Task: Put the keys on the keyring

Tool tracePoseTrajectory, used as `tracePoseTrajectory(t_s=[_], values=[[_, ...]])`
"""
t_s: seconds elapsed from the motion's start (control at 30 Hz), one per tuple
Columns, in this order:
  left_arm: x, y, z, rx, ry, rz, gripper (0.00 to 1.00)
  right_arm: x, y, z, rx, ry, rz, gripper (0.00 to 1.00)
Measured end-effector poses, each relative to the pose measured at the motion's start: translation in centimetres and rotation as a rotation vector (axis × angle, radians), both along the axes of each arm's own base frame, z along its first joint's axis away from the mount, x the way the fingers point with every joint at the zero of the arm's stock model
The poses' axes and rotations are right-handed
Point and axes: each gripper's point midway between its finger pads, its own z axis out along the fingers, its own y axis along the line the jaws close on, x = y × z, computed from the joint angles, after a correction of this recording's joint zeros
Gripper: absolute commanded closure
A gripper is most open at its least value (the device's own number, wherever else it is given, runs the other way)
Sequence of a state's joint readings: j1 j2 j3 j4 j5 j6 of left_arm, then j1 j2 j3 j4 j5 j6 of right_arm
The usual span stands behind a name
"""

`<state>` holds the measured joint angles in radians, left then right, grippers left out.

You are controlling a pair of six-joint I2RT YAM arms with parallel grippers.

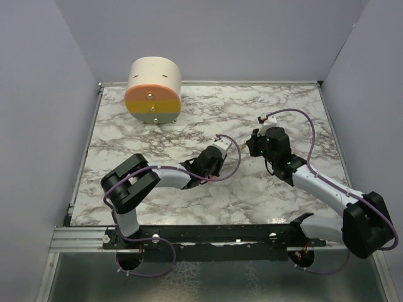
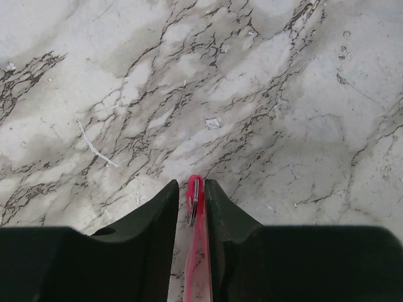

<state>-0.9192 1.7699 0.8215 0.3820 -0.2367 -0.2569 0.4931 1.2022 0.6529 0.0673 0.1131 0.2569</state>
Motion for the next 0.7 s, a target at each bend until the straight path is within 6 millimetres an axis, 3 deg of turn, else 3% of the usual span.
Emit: tracePoseTrajectory(t_s=[0.2, 0.43, 0.53, 0.7], values=[[0.0, -0.3, 0.1, -0.01, 0.001, -0.012, 1.0, 0.0, 0.0, 0.0, 0.0, 0.0, 0.0, 0.99], [-0.1, -0.4, 0.6, -0.022, 0.001, -0.021, 1.0, 0.0, 0.0, 0.0, 0.0, 0.0, 0.002, 0.99], [-0.2, -0.1, 2.7, -0.071, -0.018, -0.032, 1.0, -0.1, 0.2, 0.0, -0.001, 0.0, 0.019, 0.99], [0.9, 1.7, 8.7, -0.27, -0.084, -0.039, 1.0, -0.6, 1.3, 0.0, 0.007, -0.004, 0.095, 0.99]])
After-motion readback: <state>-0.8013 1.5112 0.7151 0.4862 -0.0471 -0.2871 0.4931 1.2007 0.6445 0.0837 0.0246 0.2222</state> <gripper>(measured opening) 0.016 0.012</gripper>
